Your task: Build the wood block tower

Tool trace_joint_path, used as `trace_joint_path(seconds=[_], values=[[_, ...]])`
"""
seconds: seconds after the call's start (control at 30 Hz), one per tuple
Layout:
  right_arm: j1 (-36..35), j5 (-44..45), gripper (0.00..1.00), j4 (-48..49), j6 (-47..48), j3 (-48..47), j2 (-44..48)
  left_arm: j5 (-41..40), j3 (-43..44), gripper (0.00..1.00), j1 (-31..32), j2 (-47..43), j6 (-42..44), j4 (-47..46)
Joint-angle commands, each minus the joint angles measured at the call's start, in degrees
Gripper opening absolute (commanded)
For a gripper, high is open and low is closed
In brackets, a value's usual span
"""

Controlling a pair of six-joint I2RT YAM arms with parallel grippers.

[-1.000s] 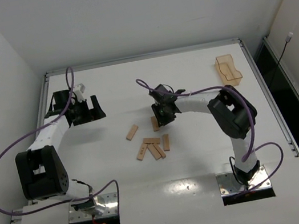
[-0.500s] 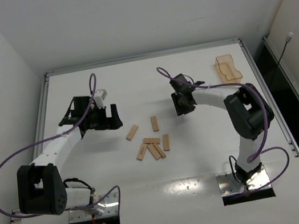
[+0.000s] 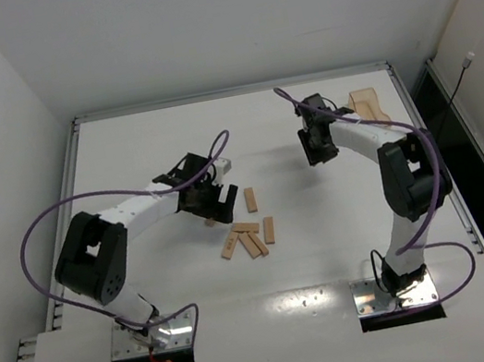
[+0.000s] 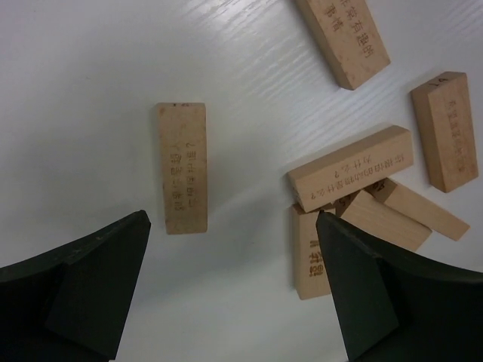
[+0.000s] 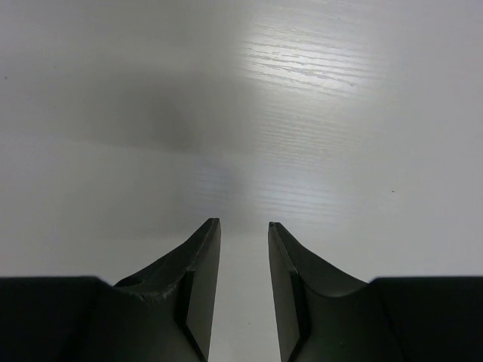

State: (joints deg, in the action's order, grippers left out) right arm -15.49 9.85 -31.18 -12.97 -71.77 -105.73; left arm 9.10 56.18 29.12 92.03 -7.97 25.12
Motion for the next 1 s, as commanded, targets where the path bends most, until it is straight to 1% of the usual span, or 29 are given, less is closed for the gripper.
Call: trace_joint_path(seconds=[0.0, 0.07, 0.13, 0.17, 0.27, 0.3, 0.37, 0.4, 0.43, 0.47, 0.57, 0.6, 0.63, 0.73, 0.77, 0.8, 0.87, 0.97], values=[[1.8, -1.0, 0.29, -0.7, 1.5, -1.7, 1.8, -3.9, 2.8, 0.89, 0.6, 2.5, -0.7, 0.7], [2.4, -1.6, 0.29, 0.1, 1.5, -0.3, 2.6, -6.2, 4.0, 0.84, 0.6, 4.6, -1.3, 0.7], [3.0, -2.3, 0.29, 0.1, 1.5, 0.4, 3.2, -6.8, 4.0, 0.82, 0.6, 5.2, -1.8, 0.7], [3.6, -2.8, 0.29, 0.1, 1.5, 0.4, 3.2, -7.5, 4.0, 0.77, 0.6, 5.8, -1.8, 0.2], [4.2, -4.0, 0.29, 0.1, 0.9, 0.9, 3.2, -8.2, 4.5, 0.68, 0.6, 7.2, -2.3, 0.2], [4.2, -4.0, 0.29, 0.1, 0.9, 0.9, 3.2, -8.2, 4.5, 0.61, 0.6, 7.7, -2.3, 0.2], [4.2, -4.6, 0.29, 0.1, 0.9, 0.9, 3.2, -7.7, 5.2, 0.54, 0.6, 9.1, -2.8, 0.2], [4.2, -4.6, 0.29, 0.6, 0.9, 1.5, 3.2, -7.7, 5.2, 0.46, 0.6, 9.1, -2.8, -0.3], [4.2, -4.6, 0.29, 0.6, 0.9, 1.5, 3.7, -7.7, 5.2, 0.4, 0.6, 9.9, -2.8, -0.3], [4.2, -4.6, 0.29, 0.6, 0.9, 1.5, 3.7, -7.7, 5.8, 0.31, 0.6, 10.6, -2.8, -0.3], [4.2, -4.6, 0.29, 1.1, 0.9, 2.2, 4.2, -8.5, 5.8, 0.12, 1.2, 11.9, -4.2, -0.3], [4.2, -4.6, 0.29, 1.1, 0.9, 2.9, 4.2, -8.5, 6.3, 0.04, 1.7, 11.9, -4.8, -0.3], [4.2, -4.0, 0.29, 1.1, 0.4, 2.9, 4.2, -9.8, 6.3, 0.0, 2.2, 11.9, -5.3, -0.9], [4.2, -4.0, 0.29, 1.6, -0.1, 3.5, 5.3, -15.4, 8.2, 0.0, 3.0, 13.2, -10.0, 0.5], [4.2, -4.0, 0.29, 1.6, -0.1, 4.3, 6.0, -17.8, 8.2, 0.0, 3.6, 13.2, -15.0, 1.1], [4.2, -4.5, 0.29, 1.6, -0.1, 4.9, 6.0, -22.0, 8.2, 0.0, 3.6, 12.3, -17.6, 1.2], [4.2, -4.5, 0.29, 2.2, -0.1, 5.4, 7.1, -22.0, 8.2, 0.0, 3.6, 11.2, -21.1, 1.7], [4.2, -4.5, 0.29, 2.2, -0.1, 5.9, 7.7, -18.5, 8.2, 0.0, 3.6, 8.3, -21.8, 2.3]])
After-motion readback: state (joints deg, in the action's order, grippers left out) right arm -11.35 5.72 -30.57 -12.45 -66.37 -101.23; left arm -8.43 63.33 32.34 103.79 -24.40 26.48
